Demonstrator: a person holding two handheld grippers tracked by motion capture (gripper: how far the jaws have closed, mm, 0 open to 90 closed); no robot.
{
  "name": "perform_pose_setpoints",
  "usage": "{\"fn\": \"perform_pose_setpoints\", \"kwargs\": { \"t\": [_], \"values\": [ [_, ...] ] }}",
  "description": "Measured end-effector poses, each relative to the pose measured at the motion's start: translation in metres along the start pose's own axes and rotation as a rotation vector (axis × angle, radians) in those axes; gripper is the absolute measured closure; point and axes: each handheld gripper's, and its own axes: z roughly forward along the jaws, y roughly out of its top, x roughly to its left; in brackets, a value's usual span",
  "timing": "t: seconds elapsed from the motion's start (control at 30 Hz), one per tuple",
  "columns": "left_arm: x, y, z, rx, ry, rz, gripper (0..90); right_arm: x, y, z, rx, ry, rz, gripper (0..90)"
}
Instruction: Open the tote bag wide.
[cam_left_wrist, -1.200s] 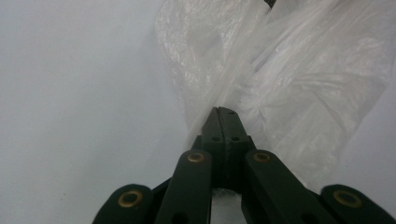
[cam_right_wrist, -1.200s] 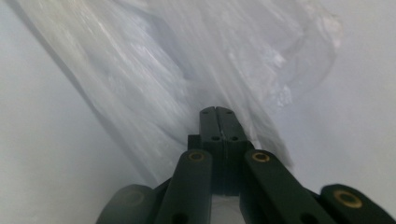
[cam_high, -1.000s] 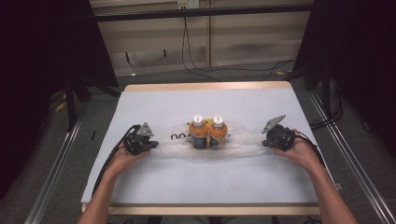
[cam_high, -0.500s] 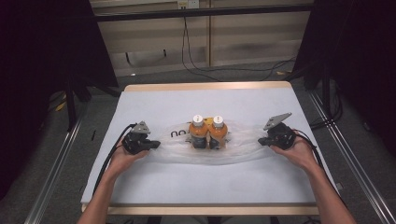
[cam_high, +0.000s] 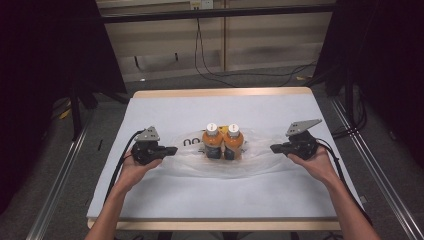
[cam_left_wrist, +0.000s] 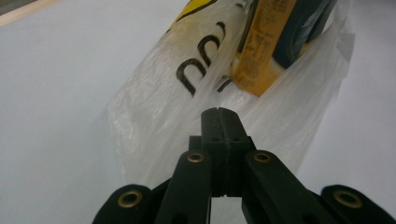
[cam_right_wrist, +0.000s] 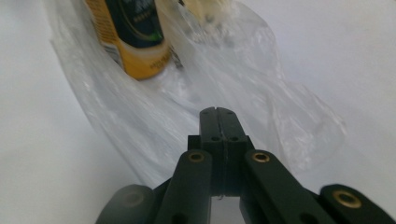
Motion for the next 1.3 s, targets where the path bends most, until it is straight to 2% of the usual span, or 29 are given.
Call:
{"fn": "perform_pose_setpoints", "kwargs": {
  "t": [0.03,0.1,0.13,0.2,0.23,0.27,0.3,0.33,0.37,0.4,0.53,0.73,0.93,1.03,1.17,1.3],
  "values": [
    [-0.003,0.002,0.002,-0.021,-0.013,-0.005,90.0,0.001,0.001,0.000,-0.008,0.003,0.001,90.0],
    [-0.009,0.005,0.005,-0.021,-0.026,0.000,90.0,0.003,0.003,0.001,-0.016,0.009,0.003,90.0],
    [-0.014,0.007,0.007,-0.032,-0.046,-0.011,89.3,0.004,0.004,0.002,-0.017,0.010,0.003,90.0],
    [-0.026,0.013,0.014,-0.026,-0.066,0.022,88.3,0.007,0.007,0.005,-0.022,0.017,0.006,90.0],
    [-0.026,0.013,0.014,-0.026,-0.066,0.022,88.8,0.007,0.007,0.005,-0.022,0.017,0.006,90.0],
    [-0.036,0.018,0.022,-0.037,-0.096,0.033,89.6,0.010,0.010,0.007,-0.022,0.015,0.009,90.0],
    [-0.036,0.018,0.022,-0.037,-0.096,0.033,90.0,0.010,0.010,0.007,-0.022,0.015,0.009,90.0],
    [-0.046,0.023,0.030,-0.021,-0.108,0.058,90.0,0.012,0.012,0.010,-0.029,0.023,0.018,90.0],
    [-0.046,0.023,0.030,-0.021,-0.108,0.058,90.0,0.013,0.013,0.010,-0.030,0.030,0.018,90.0],
    [-0.050,0.025,0.036,-0.012,-0.129,0.056,90.0,0.014,0.014,0.011,-0.032,0.033,0.019,90.0],
    [-0.059,0.030,0.047,-0.036,-0.138,0.069,90.0,0.016,0.019,0.015,-0.053,0.056,0.030,90.0],
    [-0.067,0.037,0.061,-0.059,-0.162,0.049,90.0,0.019,0.028,0.020,-0.074,0.072,0.032,90.0],
    [-0.074,0.044,0.069,-0.059,-0.152,0.065,90.0,0.019,0.043,0.027,-0.092,0.096,0.024,90.0],
    [-0.077,0.049,0.074,-0.073,-0.156,0.068,90.0,0.018,0.055,0.039,-0.101,0.120,0.008,90.0],
    [-0.083,0.055,0.082,-0.074,-0.150,0.082,90.0,0.011,0.060,0.058,-0.100,0.132,0.036,90.0],
    [-0.081,0.053,0.091,-0.057,-0.137,0.079,90.0,0.005,0.062,0.066,-0.101,0.139,0.057,90.0]
  ]
}}
